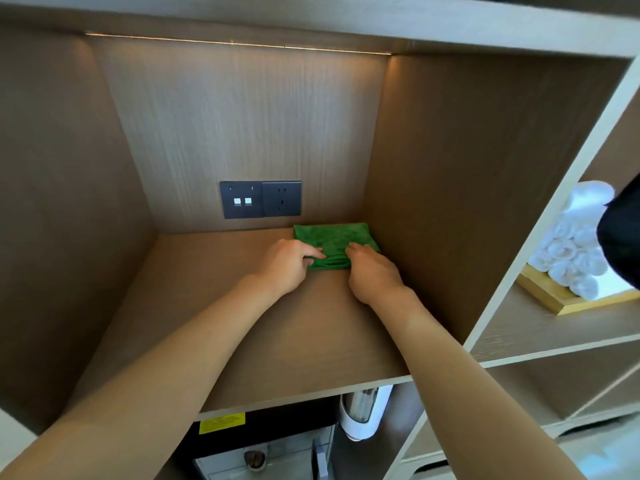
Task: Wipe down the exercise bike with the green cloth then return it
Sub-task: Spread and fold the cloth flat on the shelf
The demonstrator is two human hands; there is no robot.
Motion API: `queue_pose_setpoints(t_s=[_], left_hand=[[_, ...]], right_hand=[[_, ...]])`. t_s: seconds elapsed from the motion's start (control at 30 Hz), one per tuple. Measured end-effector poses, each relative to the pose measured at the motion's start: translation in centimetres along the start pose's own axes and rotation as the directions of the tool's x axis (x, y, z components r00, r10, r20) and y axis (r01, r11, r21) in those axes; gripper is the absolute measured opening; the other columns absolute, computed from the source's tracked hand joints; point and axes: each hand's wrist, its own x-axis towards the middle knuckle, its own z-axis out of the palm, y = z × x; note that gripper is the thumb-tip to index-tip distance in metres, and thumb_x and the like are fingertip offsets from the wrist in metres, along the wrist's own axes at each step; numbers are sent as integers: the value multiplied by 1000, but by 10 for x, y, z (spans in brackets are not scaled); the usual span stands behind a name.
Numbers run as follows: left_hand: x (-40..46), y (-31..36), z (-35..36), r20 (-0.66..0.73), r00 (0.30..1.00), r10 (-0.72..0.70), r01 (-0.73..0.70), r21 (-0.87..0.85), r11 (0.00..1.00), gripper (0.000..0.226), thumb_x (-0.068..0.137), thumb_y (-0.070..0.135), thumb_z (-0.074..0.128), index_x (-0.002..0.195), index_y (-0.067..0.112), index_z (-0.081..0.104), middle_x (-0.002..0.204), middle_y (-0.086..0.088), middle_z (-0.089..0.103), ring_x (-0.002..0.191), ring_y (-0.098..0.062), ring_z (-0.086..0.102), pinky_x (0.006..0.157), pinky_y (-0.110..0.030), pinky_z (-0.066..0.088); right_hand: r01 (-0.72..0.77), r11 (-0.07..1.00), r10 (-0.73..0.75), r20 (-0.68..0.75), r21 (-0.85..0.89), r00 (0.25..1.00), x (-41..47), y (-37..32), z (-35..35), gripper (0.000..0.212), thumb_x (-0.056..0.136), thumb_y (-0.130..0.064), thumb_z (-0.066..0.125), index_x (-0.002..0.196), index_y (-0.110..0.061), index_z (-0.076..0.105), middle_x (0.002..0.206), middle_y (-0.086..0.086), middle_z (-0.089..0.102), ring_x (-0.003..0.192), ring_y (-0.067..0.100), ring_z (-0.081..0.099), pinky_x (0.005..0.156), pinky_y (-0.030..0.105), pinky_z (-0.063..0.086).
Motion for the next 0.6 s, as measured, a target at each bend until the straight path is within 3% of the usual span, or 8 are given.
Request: queue_pose_setpoints(t_s=[0.1, 0.33, 0.5, 0.6], left_hand=[[8, -3, 3, -14, 1000, 2, -2, -6, 1000, 35, 103, 8, 61, 126, 29, 78, 137, 8, 71, 136, -18, 61, 116, -33, 44], [19, -5, 9, -44, 999, -11, 9, -48, 999, 34, 102, 5, 62, 124, 25, 78, 135, 6, 72, 134, -18, 62, 117, -33, 44], [20, -5, 13, -67, 997, -38, 35, -41, 999, 32, 102, 7, 62, 123, 25, 79, 136, 6, 71, 132, -21, 64, 114, -34, 46], [18, -2, 12, -56, 997, -46, 48, 28, 998, 40, 105, 5, 54, 132, 27, 73, 147, 1, 64, 142, -25, 54, 118, -40, 41]], right_hand=[[8, 996, -9, 11, 85, 1000, 13, 6, 7, 62, 105, -2, 35, 166, -13, 27, 176, -1, 17, 163, 23, 13, 130, 39, 22], [4, 977, 6, -45, 213, 999, 26, 13, 16, 65, 102, -2, 39, 166, -11, 29, 176, 1, 19, 163, 23, 11, 131, 35, 16], [3, 978, -3, 0, 208, 1000, 26, 12, 21, 65, 106, -17, 36, 168, -11, 18, 178, 3, 10, 164, 24, 4, 132, 37, 9], [3, 983, 2, -23, 182, 1000, 26, 10, 20, 64, 109, -30, 35, 168, -13, 17, 178, 4, 7, 164, 24, 3, 132, 38, 7]])
